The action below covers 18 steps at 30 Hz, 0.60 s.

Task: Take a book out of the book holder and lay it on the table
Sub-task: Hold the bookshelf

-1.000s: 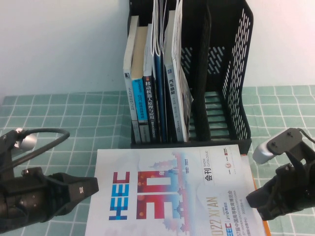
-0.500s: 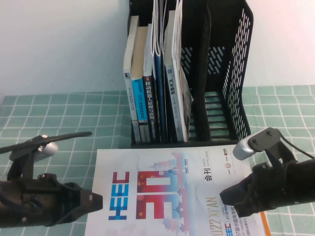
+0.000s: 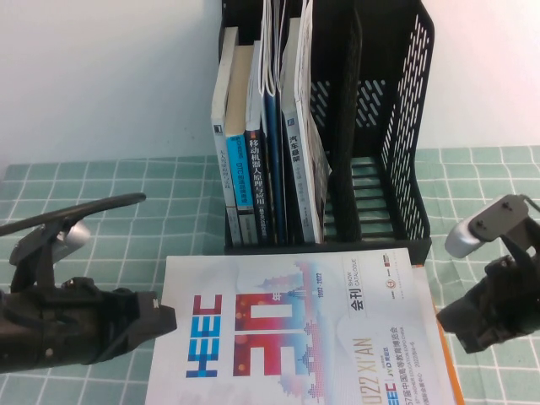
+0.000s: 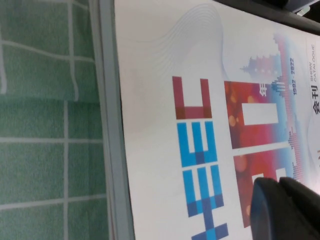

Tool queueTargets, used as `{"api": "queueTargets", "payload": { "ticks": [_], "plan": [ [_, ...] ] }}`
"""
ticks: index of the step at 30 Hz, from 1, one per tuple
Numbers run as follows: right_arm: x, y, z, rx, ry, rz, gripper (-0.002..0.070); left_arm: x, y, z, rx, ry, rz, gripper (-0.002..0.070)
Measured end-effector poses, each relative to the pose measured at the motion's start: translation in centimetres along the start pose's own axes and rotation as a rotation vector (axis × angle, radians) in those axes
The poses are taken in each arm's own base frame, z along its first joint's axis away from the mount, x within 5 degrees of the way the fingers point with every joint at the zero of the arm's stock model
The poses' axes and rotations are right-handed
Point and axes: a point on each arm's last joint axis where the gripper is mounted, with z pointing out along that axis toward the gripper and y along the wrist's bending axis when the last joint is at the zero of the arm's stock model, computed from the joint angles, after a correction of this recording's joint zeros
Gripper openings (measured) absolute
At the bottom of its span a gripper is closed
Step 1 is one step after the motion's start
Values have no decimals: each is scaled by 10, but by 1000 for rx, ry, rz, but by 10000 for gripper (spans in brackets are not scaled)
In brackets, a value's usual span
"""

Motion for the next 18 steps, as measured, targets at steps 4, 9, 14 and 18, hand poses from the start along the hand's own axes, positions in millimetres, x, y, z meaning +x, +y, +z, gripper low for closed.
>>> {"api": "queueTargets", "payload": {
  "ticks": [4,9,14,18],
  "plan": [
    [6,3,10,-74,66,15,-2,-2,0,0,5,-19,-20,-3],
    [4,9,22,-128,81,35,-2,-5,-2,0,30,-55,-44,-3],
    [-2,26,31,-187,39,22,-2,-5,-4,1,45,-51,-34,-3],
    [-8,37,35,-220,-8,12,-2,-5,-4,1,46,-46,-9,-2]
  ]
}}
